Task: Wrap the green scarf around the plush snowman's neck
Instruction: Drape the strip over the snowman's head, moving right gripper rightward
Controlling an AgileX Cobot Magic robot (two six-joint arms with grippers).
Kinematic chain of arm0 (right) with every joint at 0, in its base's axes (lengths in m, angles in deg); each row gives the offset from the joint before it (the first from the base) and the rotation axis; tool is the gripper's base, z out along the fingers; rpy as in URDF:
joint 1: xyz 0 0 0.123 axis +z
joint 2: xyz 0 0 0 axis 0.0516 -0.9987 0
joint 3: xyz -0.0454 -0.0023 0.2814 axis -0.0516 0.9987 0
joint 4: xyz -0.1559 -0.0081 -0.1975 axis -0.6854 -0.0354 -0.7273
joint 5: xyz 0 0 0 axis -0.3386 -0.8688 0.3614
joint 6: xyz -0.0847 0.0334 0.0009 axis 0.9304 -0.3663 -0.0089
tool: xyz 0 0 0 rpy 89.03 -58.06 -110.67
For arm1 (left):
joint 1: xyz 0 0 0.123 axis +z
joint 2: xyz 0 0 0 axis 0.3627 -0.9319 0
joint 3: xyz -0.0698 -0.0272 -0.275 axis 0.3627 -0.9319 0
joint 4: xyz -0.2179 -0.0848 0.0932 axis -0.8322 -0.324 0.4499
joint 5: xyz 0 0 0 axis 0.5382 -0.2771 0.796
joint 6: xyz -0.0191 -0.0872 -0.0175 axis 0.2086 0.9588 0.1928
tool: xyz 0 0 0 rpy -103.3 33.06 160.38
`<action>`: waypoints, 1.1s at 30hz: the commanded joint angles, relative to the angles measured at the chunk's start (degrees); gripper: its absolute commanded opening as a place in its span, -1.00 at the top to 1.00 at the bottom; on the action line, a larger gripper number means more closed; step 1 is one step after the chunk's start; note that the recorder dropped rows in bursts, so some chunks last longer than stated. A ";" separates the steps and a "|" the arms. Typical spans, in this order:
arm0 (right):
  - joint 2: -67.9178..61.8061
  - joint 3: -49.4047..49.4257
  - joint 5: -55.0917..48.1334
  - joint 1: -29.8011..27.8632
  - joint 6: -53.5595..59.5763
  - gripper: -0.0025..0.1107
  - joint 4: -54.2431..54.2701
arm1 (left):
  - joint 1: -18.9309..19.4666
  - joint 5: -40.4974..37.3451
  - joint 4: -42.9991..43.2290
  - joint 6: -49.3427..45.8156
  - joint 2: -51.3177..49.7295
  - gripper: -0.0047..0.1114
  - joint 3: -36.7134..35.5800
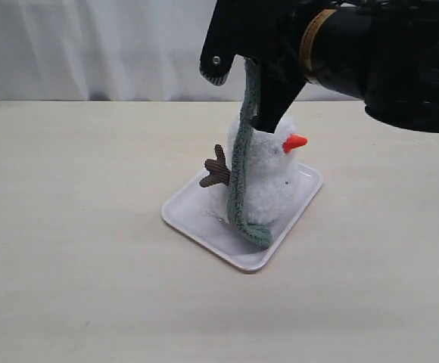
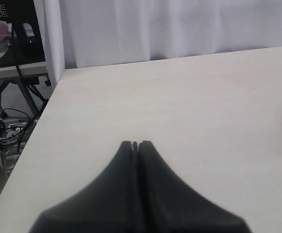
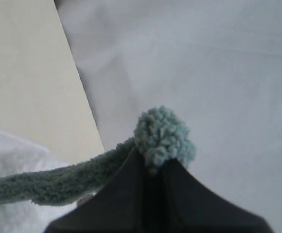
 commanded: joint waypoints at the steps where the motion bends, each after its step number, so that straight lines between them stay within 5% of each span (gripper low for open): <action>1: -2.86 -1.79 4.05 -2.77 -9.18 0.88 -3.29 | 0.06 0.60 -0.23 0.03 0.16 0.92 -0.19; 9: -8.67 -5.52 5.09 -7.66 -21.50 0.88 -3.29 | 0.06 0.60 -0.23 0.03 0.16 0.92 -0.19; 17: -11.40 -9.36 21.45 -8.06 -22.23 0.88 -3.29 | 0.06 0.60 -0.23 0.03 0.16 0.92 -0.19; 33: -21.47 -11.54 6.42 -12.63 -31.42 0.88 0.22 | 0.06 0.60 -0.23 0.03 0.16 0.92 -0.19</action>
